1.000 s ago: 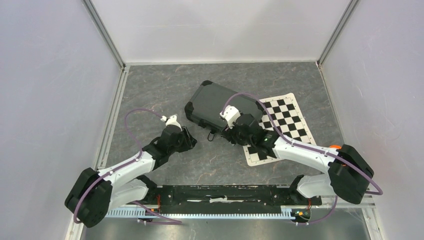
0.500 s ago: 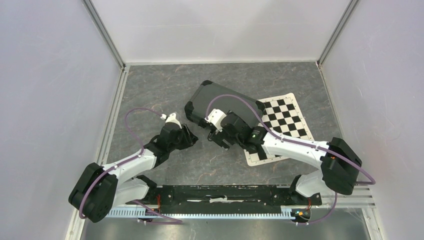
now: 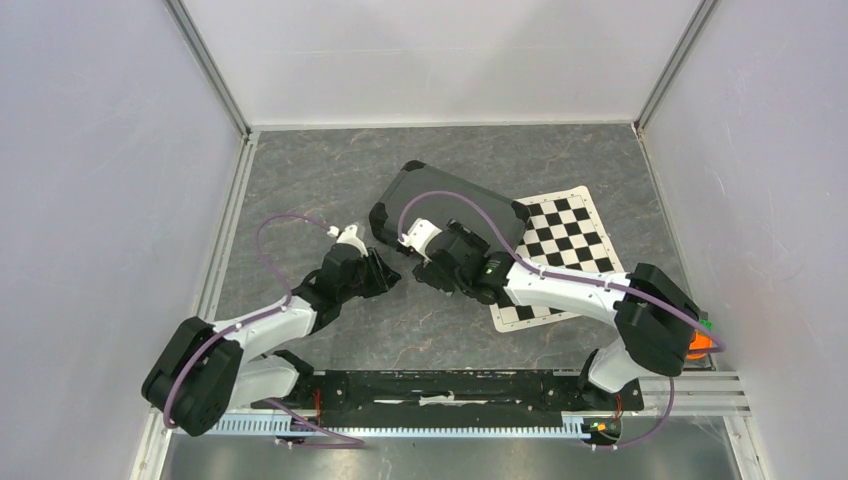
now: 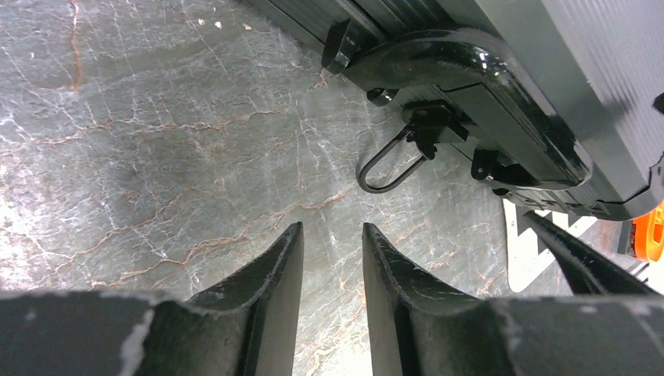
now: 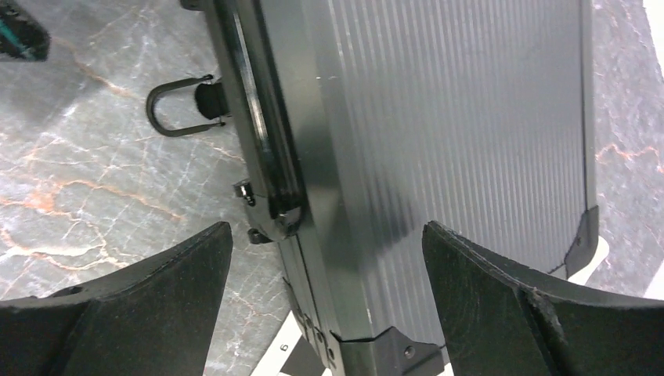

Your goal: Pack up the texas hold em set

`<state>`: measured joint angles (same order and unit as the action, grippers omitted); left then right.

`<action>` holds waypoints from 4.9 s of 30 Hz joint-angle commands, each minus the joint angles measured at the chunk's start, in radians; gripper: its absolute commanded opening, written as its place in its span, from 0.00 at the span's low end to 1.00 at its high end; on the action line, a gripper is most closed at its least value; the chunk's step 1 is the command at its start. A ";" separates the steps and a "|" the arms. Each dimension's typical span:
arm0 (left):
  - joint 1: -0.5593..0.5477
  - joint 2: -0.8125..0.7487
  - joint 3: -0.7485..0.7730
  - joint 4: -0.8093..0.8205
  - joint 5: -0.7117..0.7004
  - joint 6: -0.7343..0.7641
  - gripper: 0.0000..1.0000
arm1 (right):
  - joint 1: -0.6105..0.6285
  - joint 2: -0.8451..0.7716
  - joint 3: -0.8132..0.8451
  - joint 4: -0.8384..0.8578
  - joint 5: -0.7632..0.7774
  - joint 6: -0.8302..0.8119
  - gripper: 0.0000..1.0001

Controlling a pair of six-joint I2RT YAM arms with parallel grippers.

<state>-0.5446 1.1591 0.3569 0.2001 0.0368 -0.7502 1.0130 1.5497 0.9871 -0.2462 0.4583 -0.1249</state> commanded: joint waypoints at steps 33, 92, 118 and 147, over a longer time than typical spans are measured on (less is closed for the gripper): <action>-0.053 0.460 0.130 0.325 -0.048 0.087 0.02 | 0.002 -0.004 -0.146 0.197 -0.023 0.059 0.46; -0.052 0.385 0.229 0.261 0.186 0.087 0.02 | 0.001 0.056 -0.058 0.165 -0.100 0.063 0.64; -0.051 0.396 0.205 0.291 0.177 0.089 0.02 | 0.033 0.226 -0.050 0.207 0.063 0.038 0.63; -0.027 0.385 0.100 0.523 0.147 -0.051 0.02 | 0.039 0.202 -0.120 0.257 0.129 0.016 0.67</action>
<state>-0.5877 1.5459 0.4763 0.6228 0.2100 -0.7673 1.0653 1.6775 0.9020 0.1986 0.6144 -0.1562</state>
